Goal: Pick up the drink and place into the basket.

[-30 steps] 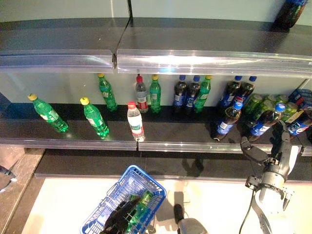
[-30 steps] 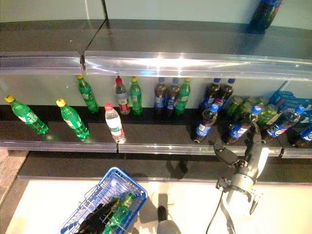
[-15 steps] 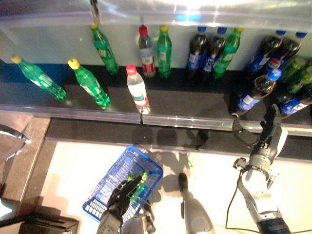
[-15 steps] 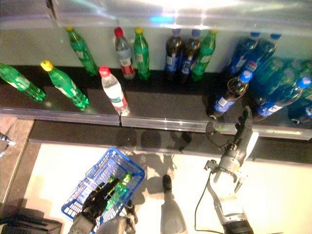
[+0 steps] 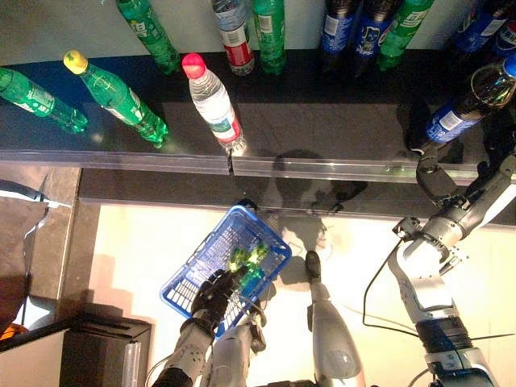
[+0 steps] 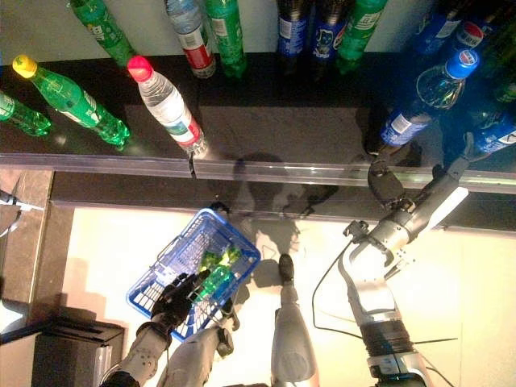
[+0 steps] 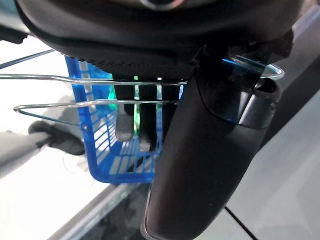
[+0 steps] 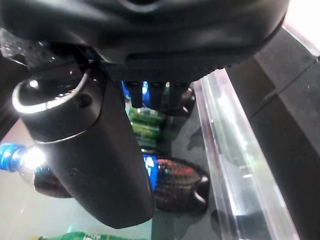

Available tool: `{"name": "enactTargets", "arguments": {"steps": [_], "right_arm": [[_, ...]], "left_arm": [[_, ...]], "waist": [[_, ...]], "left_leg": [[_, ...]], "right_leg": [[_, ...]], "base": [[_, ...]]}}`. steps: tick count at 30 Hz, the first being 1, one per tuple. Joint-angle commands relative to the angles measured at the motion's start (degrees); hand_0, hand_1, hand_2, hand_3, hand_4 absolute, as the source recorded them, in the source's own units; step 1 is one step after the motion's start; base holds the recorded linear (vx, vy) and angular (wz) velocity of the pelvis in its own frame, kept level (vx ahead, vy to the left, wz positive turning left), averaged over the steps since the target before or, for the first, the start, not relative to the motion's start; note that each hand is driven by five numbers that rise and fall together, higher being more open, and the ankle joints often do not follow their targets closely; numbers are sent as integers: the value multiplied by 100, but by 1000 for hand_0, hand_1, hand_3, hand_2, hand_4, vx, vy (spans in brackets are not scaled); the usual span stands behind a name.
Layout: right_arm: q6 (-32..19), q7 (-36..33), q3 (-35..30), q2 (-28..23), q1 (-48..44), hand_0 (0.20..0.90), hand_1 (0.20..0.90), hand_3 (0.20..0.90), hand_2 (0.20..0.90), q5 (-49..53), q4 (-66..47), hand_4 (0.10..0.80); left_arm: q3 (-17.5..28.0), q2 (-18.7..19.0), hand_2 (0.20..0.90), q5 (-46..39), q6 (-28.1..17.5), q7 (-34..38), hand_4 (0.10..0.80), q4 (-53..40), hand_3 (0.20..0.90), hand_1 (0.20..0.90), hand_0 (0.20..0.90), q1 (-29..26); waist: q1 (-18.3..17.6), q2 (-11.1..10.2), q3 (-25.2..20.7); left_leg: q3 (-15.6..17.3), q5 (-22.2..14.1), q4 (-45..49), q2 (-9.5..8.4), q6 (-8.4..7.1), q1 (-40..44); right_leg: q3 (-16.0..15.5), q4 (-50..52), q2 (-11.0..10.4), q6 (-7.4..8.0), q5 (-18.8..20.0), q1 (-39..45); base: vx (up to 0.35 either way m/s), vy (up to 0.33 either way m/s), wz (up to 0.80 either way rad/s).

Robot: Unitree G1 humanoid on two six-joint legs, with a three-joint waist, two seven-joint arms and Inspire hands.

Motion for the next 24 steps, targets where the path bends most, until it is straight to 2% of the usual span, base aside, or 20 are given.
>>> {"name": "enactTargets", "arguments": {"steps": [1,5,16,24], "right_arm": [[-309,66,-377,-556,-644,900,900,900,900,-508,-278,800],[-341,159,-457,-628,-871,900,900,900,900,-271,-144,800],[-508,1076,-603,-943,-1629,900,900,900,900,1209,631,800],[-482,1640,-627,-1389,-2382,900,900,900,900,2102,1431,800]], "left_arm": [[262,257,300,-163,-867,-535,100,-768,200,300,300,75],[209,259,300,-223,-846,-546,100,-787,200,300,300,46],[146,335,300,-254,-669,-559,100,-771,200,300,300,-61],[27,440,300,-349,-611,-544,100,-722,200,300,300,-155]], "waist": [[48,323,-296],[69,396,-268],[179,524,-277],[264,587,-253]], "left_leg": [[-545,-88,543,-134,134,-569],[-563,-66,535,-162,115,-598],[-587,-28,575,-188,67,-655],[-644,-9,632,-188,33,-735]], "right_leg": [[-262,1289,93,-55,-1413,-85],[-283,1322,83,-81,-1426,-146],[-366,1443,67,-134,-1482,-244],[-414,1565,86,-161,-1536,-349]], "base": [[0,0,0],[2,1,-5],[3,-6,-2],[8,-42,0]]}}
